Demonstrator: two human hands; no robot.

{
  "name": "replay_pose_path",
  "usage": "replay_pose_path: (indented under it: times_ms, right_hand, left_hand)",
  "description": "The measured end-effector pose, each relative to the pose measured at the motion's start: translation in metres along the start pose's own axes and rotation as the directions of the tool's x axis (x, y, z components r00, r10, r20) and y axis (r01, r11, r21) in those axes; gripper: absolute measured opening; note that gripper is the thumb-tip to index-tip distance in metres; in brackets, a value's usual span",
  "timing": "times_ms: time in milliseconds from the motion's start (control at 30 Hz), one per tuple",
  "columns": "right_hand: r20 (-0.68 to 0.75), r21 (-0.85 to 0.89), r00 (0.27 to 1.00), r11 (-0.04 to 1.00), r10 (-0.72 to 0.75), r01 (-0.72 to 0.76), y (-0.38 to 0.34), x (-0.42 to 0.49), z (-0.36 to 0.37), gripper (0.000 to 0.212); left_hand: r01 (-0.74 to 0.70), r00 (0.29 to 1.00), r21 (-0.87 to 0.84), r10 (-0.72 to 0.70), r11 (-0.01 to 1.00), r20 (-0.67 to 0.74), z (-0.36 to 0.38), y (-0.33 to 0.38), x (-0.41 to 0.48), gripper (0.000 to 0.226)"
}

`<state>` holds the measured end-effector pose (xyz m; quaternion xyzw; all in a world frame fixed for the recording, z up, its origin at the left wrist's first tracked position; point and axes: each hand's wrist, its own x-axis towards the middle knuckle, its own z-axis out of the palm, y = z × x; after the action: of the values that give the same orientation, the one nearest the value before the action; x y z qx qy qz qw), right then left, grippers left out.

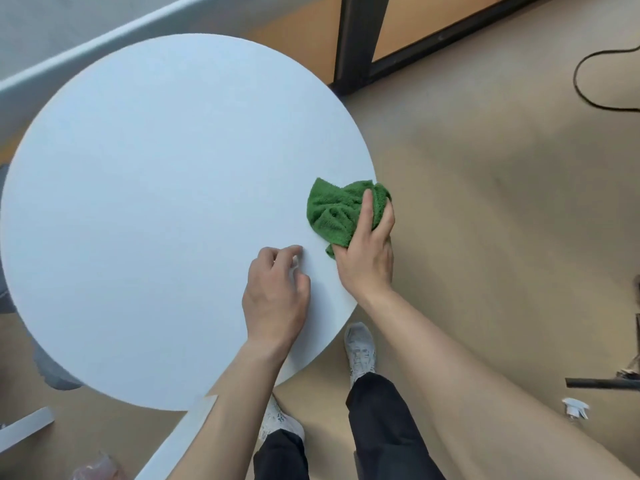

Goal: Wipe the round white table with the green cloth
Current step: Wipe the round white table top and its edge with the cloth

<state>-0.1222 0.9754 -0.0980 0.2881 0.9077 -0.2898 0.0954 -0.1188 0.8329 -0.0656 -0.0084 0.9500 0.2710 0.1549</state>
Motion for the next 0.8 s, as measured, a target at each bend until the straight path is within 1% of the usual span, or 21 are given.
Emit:
replay_pose_path:
  times_ms: [133, 267, 333, 400, 433, 500, 567, 667, 733, 800]
  right_hand:
    - [0.001, 0.068, 0.999, 0.997, 0.033, -0.033, -0.013, 0.072, -0.024, 0.100]
    - [0.095, 0.213, 0.995, 0.977, 0.012, -0.032, -0.025, 0.122, -0.038, 0.080]
    - [0.099, 0.247, 0.994, 0.966, 0.051, -0.074, -0.023, 0.115, -0.038, 0.070]
    - [0.079, 0.280, 0.988, 0.948, 0.133, -0.150, -0.014, 0.083, -0.031, 0.061]
    - [0.078, 0.292, 0.981, 0.937, 0.176, -0.192, -0.008, 0.060, -0.027, 0.059]
    - [0.082, 0.307, 0.968, 0.918, 0.236, -0.250, 0.001, 0.020, -0.019, 0.064]
    - [0.072, 0.291, 0.964, 0.919, 0.258, -0.267, 0.004, 0.009, -0.015, 0.070]
    - [0.016, 0.235, 0.965, 0.937, 0.263, -0.259, -0.014, 0.057, -0.021, 0.064]
    - [0.029, 0.148, 0.979, 0.968, 0.200, -0.202, -0.039, 0.111, -0.031, 0.059]
    - [0.053, 0.035, 0.993, 0.994, 0.103, -0.105, -0.070, 0.158, -0.036, 0.057]
  left_hand:
    - [-0.001, 1.000, 0.037, 0.002, 0.999, -0.031, 0.006, 0.025, 0.040, 0.047]
    - [0.006, 0.999, 0.054, -0.003, 0.999, -0.054, 0.012, 0.052, 0.076, 0.051]
    - [0.032, 0.999, 0.067, -0.030, 0.997, -0.041, 0.013, 0.060, 0.087, 0.052]
    - [0.051, 0.998, 0.069, -0.049, 0.996, -0.028, 0.013, 0.062, 0.090, 0.054]
    - [0.055, 0.998, 0.062, -0.054, 0.997, -0.026, 0.012, 0.062, 0.090, 0.054]
    - [0.058, 0.998, 0.035, -0.058, 0.998, -0.016, 0.010, 0.061, 0.090, 0.054]
    - [0.061, 0.998, 0.003, -0.061, 0.998, 0.006, 0.006, 0.060, 0.093, 0.053]
    - [0.045, 0.998, -0.040, -0.043, 0.998, 0.051, -0.001, 0.055, 0.099, 0.052]
    - [0.030, 0.996, -0.074, -0.024, 0.997, 0.092, -0.005, 0.050, 0.101, 0.051]
    - [0.020, 0.994, -0.081, -0.011, 0.996, 0.112, -0.008, 0.046, 0.106, 0.050]
